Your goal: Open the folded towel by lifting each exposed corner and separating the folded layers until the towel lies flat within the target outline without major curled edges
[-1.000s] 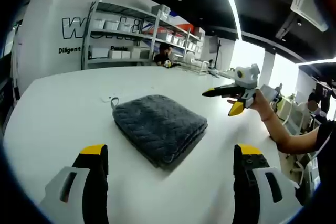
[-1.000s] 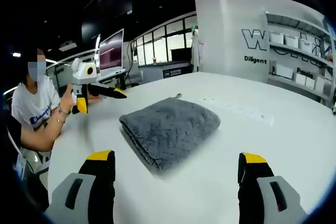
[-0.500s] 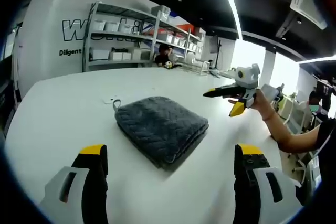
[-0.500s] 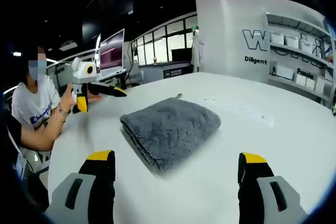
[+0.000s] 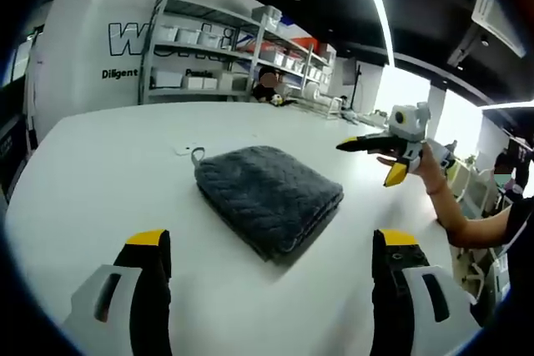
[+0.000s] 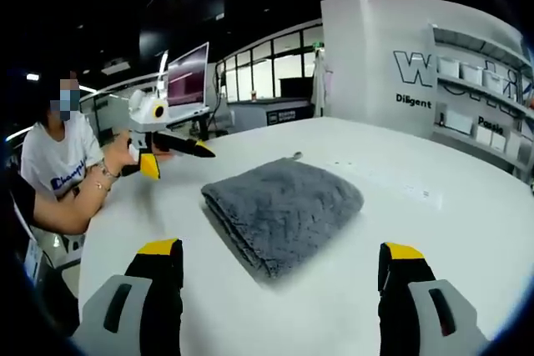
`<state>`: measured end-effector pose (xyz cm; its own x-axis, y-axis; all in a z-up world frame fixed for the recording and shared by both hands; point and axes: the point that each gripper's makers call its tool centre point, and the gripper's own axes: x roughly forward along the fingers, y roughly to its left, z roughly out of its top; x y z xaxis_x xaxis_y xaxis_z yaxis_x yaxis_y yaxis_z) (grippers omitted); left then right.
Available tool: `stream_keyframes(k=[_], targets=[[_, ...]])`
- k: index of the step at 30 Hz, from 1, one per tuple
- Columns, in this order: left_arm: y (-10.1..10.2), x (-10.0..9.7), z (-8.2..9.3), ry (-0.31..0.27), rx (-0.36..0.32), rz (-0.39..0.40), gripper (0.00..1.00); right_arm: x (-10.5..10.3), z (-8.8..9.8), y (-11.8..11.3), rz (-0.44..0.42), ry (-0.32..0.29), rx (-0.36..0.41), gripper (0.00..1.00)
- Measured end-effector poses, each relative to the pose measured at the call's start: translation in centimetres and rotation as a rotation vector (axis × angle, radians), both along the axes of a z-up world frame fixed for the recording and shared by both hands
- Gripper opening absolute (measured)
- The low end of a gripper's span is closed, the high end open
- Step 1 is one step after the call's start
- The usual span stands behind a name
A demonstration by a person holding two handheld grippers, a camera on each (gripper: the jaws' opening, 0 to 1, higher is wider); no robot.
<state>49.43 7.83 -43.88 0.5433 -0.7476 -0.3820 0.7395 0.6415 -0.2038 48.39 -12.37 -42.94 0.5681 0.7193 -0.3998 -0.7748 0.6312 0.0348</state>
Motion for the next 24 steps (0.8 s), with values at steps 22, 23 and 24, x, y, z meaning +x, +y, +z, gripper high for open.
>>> stream_keyframes(k=[22, 23, 24], targets=[[-0.3, -0.9, 2.1, -0.040, -0.066, -0.033, 0.99, -0.7, 1.5, 2.1, 0.054, -0.167, -0.121, 0.99], [-0.3, -1.1, 2.1, -0.037, -0.068, -0.042, 0.99, -0.8, 1.6, 2.5, 0.058, -0.168, -0.124, 0.99], [-0.4, -1.2, 2.1, -0.037, -0.068, -0.047, 0.99, -0.7, 1.7, 2.9, 0.054, -0.168, -0.127, 0.99]])
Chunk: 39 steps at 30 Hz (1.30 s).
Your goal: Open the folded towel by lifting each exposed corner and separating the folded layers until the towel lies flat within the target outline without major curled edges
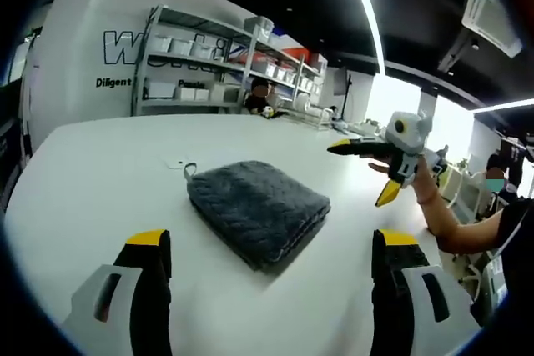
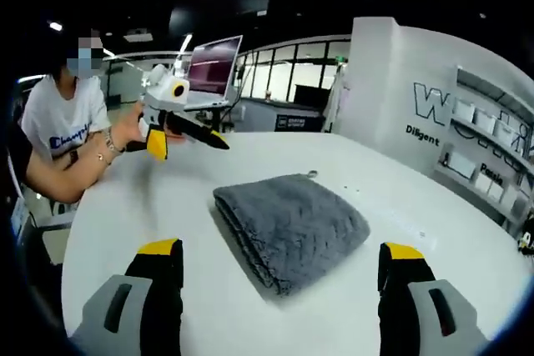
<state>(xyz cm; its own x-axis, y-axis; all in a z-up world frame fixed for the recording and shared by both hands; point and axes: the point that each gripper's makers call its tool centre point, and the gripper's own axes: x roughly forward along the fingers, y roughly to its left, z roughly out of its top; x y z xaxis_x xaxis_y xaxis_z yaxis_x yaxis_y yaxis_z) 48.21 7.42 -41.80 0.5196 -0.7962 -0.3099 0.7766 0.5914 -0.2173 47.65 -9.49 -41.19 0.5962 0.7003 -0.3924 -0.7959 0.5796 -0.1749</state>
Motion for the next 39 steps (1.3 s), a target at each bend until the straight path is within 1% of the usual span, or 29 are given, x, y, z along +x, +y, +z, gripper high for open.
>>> stream_keyframes(k=[1, 4, 6, 8, 10, 12, 14, 18, 21, 25, 28, 30, 32, 34, 37, 38, 39], targets=[[-0.1, -0.2, 0.0, -0.002, 0.002, -0.002, 0.99, 0.0, 0.1, 0.3, -0.002, -0.002, -0.002, 0.99], [0.1, -0.4, 0.0, -0.019, 0.023, -0.002, 0.99, 0.1, 1.0, 1.9, 0.015, -0.044, -0.011, 0.91], [0.1, -0.4, 0.0, -0.022, 0.029, -0.010, 0.99, -0.1, 1.3, 3.2, 0.049, -0.070, -0.029, 0.88], [0.1, -0.7, 0.0, -0.027, 0.040, -0.024, 0.99, -0.4, 1.2, 4.3, 0.091, -0.077, -0.057, 0.82], [0.1, -0.8, 0.0, -0.032, 0.051, -0.023, 0.98, -0.6, 1.2, 5.2, 0.107, -0.079, -0.063, 0.72], [0.2, -0.8, 0.1, -0.037, 0.050, -0.012, 0.98, -0.6, 1.2, 6.0, 0.121, -0.087, -0.071, 0.69], [0.3, -0.8, 0.3, -0.041, 0.044, -0.015, 0.98, -0.6, 1.1, 6.9, 0.131, -0.093, -0.079, 0.66], [0.6, -0.6, 0.4, -0.043, 0.042, -0.009, 0.98, -0.8, 0.7, 8.7, 0.183, -0.129, -0.120, 0.52], [1.0, -0.3, 0.5, -0.047, 0.048, -0.003, 0.98, -0.9, 0.3, 9.8, 0.201, -0.134, -0.130, 0.47], [1.3, 0.0, 0.7, -0.047, 0.040, 0.004, 0.98, -0.9, -0.6, 11.2, 0.234, -0.162, -0.170, 0.36], [1.5, 0.2, 0.6, -0.042, 0.041, 0.011, 0.98, -0.9, -1.4, 12.1, 0.261, -0.181, -0.215, 0.34], [1.6, 0.3, 0.5, -0.039, 0.043, 0.016, 0.98, -0.8, -2.1, 12.6, 0.279, -0.203, -0.262, 0.31], [1.7, 0.4, 0.5, -0.037, 0.044, 0.019, 0.98, -0.5, -2.3, 12.9, 0.280, -0.223, -0.282, 0.28], [1.9, 0.5, 0.4, -0.031, 0.042, 0.022, 0.97, -0.4, -2.5, 13.3, 0.292, -0.242, -0.302, 0.23], [2.1, 0.6, 0.3, -0.028, 0.041, 0.027, 0.97, -0.3, -3.1, 13.9, 0.305, -0.246, -0.329, 0.22], [2.1, 0.6, 0.3, -0.027, 0.042, 0.028, 0.97, -0.3, -3.3, 14.0, 0.312, -0.249, -0.344, 0.22], [2.1, 0.5, 0.2, -0.026, 0.041, 0.031, 0.97, -0.3, -3.6, 14.1, 0.323, -0.262, -0.376, 0.22]])
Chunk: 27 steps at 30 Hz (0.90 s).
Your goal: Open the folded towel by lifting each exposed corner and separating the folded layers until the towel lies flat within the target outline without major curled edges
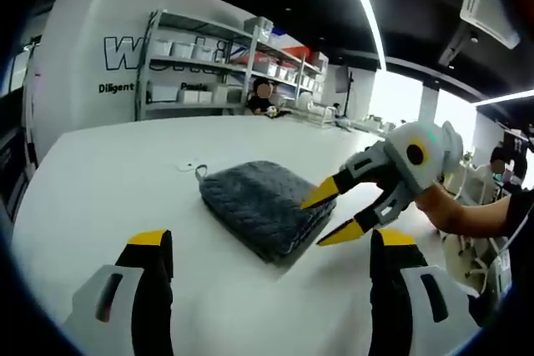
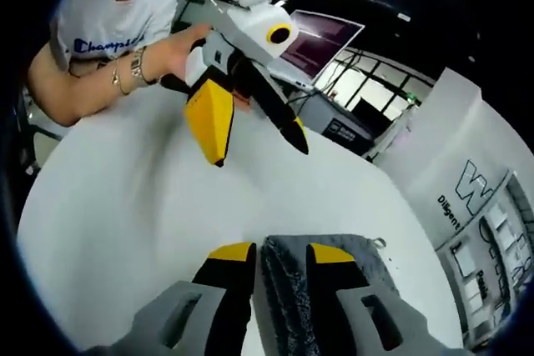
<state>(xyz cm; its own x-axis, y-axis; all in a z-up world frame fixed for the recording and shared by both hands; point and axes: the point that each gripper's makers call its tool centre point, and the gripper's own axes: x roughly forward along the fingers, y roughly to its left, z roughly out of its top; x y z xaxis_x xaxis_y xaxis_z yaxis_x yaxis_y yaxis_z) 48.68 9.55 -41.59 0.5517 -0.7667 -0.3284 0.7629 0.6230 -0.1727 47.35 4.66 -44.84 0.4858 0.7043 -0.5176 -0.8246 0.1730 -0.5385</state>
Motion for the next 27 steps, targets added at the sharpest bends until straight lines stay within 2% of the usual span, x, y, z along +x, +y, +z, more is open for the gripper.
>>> stream_keyframes(k=[2, 10, 13, 18, 22, 25, 27], targets=[[0.1, 0.0, 0.0, 0.002, -0.002, 0.006, 0.97, 0.0, -0.5, 0.4, 0.011, -0.044, -0.050, 0.22], [0.2, -0.2, 0.1, -0.002, -0.011, 0.009, 0.96, 0.8, -2.0, 1.7, 0.000, -0.102, -0.112, 0.19], [0.2, -0.2, 0.2, -0.001, -0.011, 0.008, 0.96, 1.8, -2.8, 1.5, -0.041, -0.105, -0.144, 0.16], [0.3, 0.0, 0.3, 0.000, -0.017, 0.009, 0.96, 2.3, -2.5, 1.3, -0.060, -0.105, -0.108, 0.09], [0.3, 0.1, 0.4, -0.001, -0.016, 0.006, 0.96, 2.5, -2.6, 1.3, -0.063, -0.090, -0.107, 0.05], [0.4, 0.2, 0.4, 0.000, -0.017, 0.008, 0.96, 2.7, -2.3, 1.2, -0.074, -0.070, -0.077, 0.03], [0.4, 0.1, 0.4, 0.000, -0.018, 0.010, 0.96, 2.7, -1.8, 1.2, -0.080, -0.037, -0.030, 0.03]])
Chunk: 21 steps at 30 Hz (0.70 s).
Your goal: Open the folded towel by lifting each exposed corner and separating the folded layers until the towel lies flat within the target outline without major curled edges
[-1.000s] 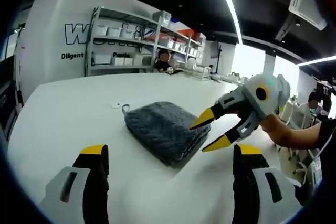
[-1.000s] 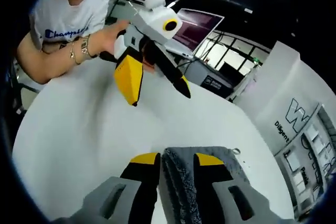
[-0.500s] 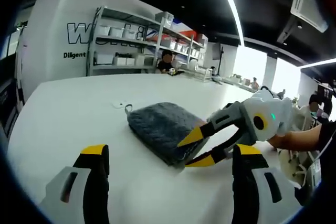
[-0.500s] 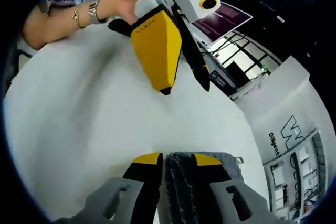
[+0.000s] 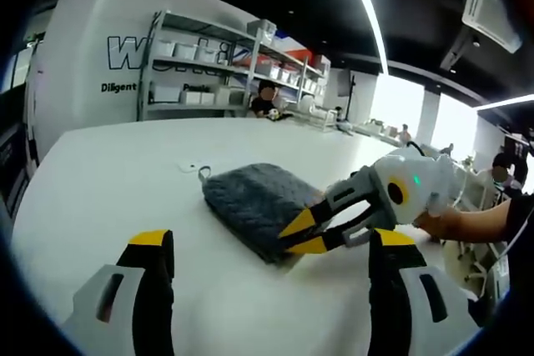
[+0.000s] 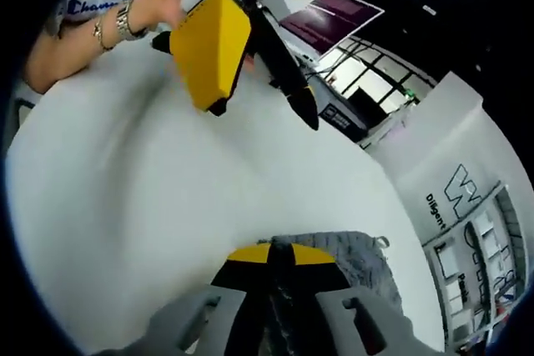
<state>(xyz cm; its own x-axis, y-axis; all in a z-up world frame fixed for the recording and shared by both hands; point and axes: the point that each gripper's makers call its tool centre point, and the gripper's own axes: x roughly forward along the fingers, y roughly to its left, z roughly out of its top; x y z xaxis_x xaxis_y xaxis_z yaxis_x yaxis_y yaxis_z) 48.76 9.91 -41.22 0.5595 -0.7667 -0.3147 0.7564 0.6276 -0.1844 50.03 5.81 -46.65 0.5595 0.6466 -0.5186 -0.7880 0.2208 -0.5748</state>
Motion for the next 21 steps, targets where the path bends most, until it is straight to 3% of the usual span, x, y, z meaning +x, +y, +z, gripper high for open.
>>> stream_keyframes(k=[6, 13, 21], targets=[[-0.1, -0.3, -0.2, 0.000, 0.003, 0.000, 0.96, 0.4, 3.1, -0.7, -0.046, 0.013, 0.158, 0.02], [-0.1, -0.4, -0.4, 0.003, 0.005, 0.000, 0.96, 0.8, 6.3, -2.7, -0.122, -0.041, 0.261, 0.02], [-0.2, -0.7, -0.3, -0.001, -0.002, -0.005, 0.95, 1.6, 9.2, -5.9, -0.211, -0.053, 0.373, 0.02]])
